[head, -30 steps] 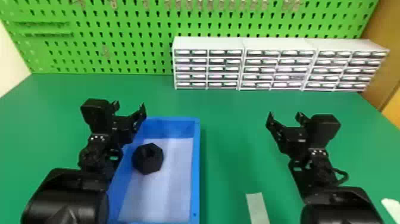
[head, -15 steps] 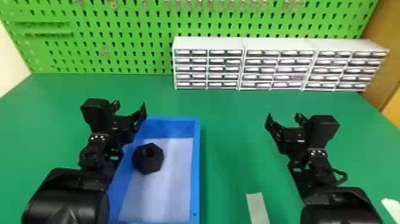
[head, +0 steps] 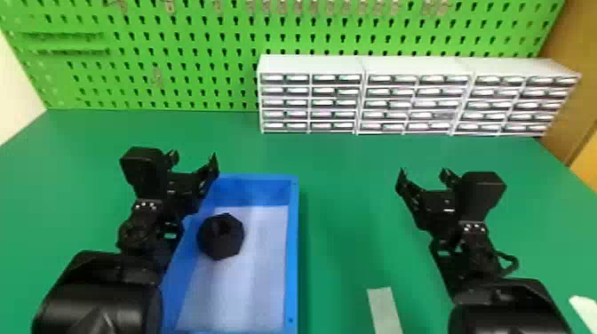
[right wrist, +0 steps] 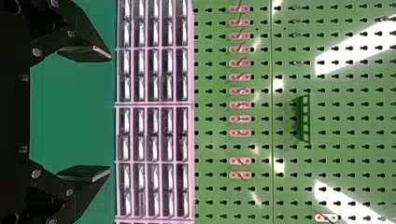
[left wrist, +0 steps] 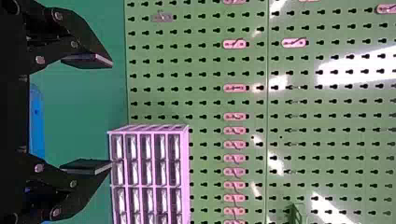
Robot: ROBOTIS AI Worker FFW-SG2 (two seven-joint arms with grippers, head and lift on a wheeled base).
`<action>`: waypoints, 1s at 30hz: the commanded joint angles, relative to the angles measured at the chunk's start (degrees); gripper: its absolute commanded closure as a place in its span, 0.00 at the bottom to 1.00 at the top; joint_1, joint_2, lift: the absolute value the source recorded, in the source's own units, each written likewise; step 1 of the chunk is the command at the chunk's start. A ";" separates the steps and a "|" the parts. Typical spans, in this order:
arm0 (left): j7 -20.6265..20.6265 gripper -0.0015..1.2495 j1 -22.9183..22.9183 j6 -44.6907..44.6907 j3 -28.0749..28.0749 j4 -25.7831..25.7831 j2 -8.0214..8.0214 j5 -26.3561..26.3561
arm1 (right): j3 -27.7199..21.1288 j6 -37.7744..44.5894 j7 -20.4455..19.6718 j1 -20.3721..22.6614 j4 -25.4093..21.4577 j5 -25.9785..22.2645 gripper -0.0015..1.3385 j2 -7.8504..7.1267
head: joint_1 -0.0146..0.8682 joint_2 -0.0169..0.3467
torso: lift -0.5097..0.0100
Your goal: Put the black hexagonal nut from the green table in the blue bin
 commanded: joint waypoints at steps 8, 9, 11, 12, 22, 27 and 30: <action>0.00 0.39 -0.21 0.00 0.00 0.00 0.00 -0.30 | 0.23 0.26 0.00 -0.18 0.00 0.24 0.31 -0.18 | 0.79 0.19 | 0.80; 0.00 0.39 -0.21 0.00 0.00 0.00 0.00 -0.39 | 0.23 0.26 0.00 -0.27 0.00 0.24 0.31 -0.18 | 0.79 0.19 | 0.80; 0.00 0.39 -0.21 0.00 0.00 0.00 0.00 -0.39 | 0.23 0.26 0.00 -0.27 0.00 0.41 0.31 -0.26 | 0.79 0.19 | 0.80; 0.00 0.39 -0.21 0.00 -0.09 0.00 0.00 -0.39 | 0.23 0.26 0.00 -0.27 0.00 0.41 0.31 -0.26 | 0.79 0.19 | 0.80; 0.00 0.39 -0.12 0.00 0.00 0.00 0.00 -0.39 | 0.23 0.26 0.00 -0.18 0.00 0.41 0.31 -0.26 | 0.79 0.19 | 0.80; 0.00 0.39 -0.12 0.00 -0.09 0.00 0.00 -0.39 | 0.14 0.26 0.00 -0.18 0.00 0.41 0.31 -0.18 | 0.79 0.19 | 0.80; 0.00 0.39 -0.12 0.00 -0.09 0.00 0.00 -0.30 | 0.05 0.26 0.00 -0.09 0.00 0.41 0.31 -0.18 | 0.79 0.19 | 0.80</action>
